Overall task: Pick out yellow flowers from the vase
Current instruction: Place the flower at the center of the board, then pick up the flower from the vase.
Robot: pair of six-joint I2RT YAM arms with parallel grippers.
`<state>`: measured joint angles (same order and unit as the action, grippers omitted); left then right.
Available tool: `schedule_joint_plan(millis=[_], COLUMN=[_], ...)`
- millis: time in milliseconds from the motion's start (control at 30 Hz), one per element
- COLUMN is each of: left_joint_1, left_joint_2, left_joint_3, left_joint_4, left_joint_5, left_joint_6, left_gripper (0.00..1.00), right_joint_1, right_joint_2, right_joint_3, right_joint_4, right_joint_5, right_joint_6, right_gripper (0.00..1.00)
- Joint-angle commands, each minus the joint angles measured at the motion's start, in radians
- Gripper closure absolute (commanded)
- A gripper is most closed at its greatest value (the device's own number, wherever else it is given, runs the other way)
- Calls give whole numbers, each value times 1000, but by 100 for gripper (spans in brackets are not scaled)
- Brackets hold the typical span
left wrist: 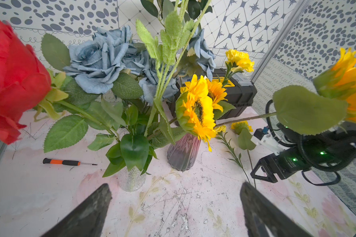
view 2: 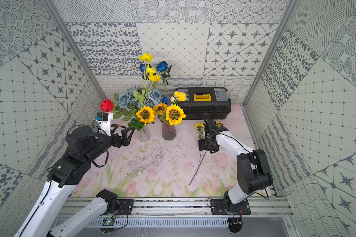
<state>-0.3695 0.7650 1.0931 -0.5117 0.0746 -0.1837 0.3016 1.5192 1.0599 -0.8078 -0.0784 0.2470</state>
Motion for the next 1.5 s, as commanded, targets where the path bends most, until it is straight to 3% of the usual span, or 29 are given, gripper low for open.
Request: schedule_joint_plan(millis=[0, 100, 367, 633, 833, 1133, 1267, 1467], left_joint_1=[7, 8, 7, -7, -55, -204, -207, -204], left_joint_2=[32, 48, 103, 202, 162, 196, 180, 209], left_joint_3=[32, 33, -7, 59, -46, -226, -361, -421], left_joint_4=[22, 42, 138, 38, 137, 424, 714, 926], left_joint_5=[15, 24, 74, 16, -77, -380, -408, -414], left_joint_6=[-20, -34, -112, 102, 171, 321, 358, 410], left_gripper=[2, 2, 2, 5, 7, 15, 15, 23], right_joint_1=[-2, -3, -3, -3, -3, -3, -3, -3], right_joint_2=[-162, -305, -517, -538, -540, -511, -514, -519], right_joint_3=[-19, -76, -201, -242, -255, -247, -254, -267], right_joint_4=[13, 85, 221, 231, 250, 273, 278, 272], right_joint_5=[25, 19, -41, -100, -116, -160, -171, -195], right_joint_6=[27, 51, 121, 133, 140, 148, 153, 160], right_gripper=[11, 2, 2, 2, 2, 2, 2, 2])
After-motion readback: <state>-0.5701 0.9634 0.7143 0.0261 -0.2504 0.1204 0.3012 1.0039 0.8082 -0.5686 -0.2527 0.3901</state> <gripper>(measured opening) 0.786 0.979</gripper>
